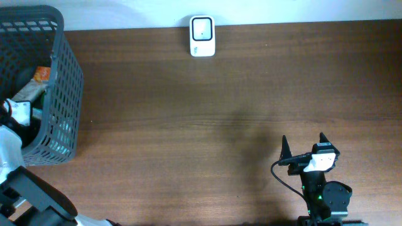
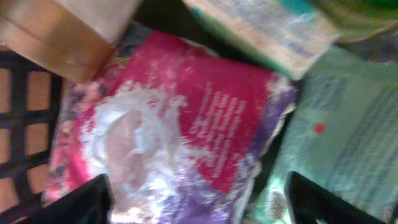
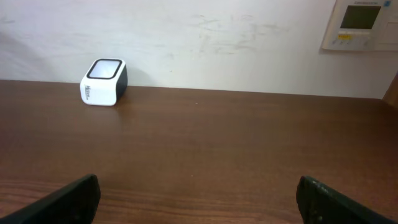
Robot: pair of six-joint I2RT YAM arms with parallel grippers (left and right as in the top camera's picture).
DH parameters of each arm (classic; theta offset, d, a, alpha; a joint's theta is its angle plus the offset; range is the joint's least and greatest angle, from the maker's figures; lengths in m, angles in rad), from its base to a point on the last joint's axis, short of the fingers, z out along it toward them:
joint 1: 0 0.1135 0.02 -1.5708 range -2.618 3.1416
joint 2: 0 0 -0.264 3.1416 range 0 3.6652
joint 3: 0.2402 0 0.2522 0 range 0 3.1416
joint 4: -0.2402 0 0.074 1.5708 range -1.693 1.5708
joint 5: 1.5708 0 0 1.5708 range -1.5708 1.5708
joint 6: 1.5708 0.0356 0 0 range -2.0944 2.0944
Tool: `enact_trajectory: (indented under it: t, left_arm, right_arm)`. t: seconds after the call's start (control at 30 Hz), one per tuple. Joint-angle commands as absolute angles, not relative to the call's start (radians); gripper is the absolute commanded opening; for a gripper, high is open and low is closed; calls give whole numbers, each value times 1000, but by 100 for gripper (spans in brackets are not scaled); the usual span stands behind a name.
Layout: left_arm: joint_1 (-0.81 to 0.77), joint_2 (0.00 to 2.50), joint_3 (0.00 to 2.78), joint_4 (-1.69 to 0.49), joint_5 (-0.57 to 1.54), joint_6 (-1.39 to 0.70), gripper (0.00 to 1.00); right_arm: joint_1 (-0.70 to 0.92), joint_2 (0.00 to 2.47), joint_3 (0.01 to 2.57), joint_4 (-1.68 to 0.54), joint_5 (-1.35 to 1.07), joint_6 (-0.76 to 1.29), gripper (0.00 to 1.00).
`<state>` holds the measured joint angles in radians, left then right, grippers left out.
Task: Scan the item barcode
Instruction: 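Reach the left gripper into the basket and grasp the purple-red pack, then carry the purple-red pack to the table center and release it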
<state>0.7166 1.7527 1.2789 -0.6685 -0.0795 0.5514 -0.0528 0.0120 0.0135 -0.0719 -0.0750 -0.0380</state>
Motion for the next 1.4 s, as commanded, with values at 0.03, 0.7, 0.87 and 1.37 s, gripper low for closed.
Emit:
enact_trajectory:
  t: [0.03, 0.7, 0.87, 1.37]
  left_arm:
    - [730, 1806, 1260, -644, -148, 555, 79]
    - [729, 1489, 1596, -534, 287, 75, 0]
    - [728, 1377, 1598, -315, 585, -147, 0]
    - [177, 1381, 1598, -434, 481, -692, 0]
  right_arm:
    - [-59, 6, 6, -73, -73, -41, 99]
    - [-59, 6, 6, -74, -73, -41, 99]
    - [-59, 6, 6, -73, -73, -41, 99]
    - [-59, 6, 6, -73, -73, -41, 99]
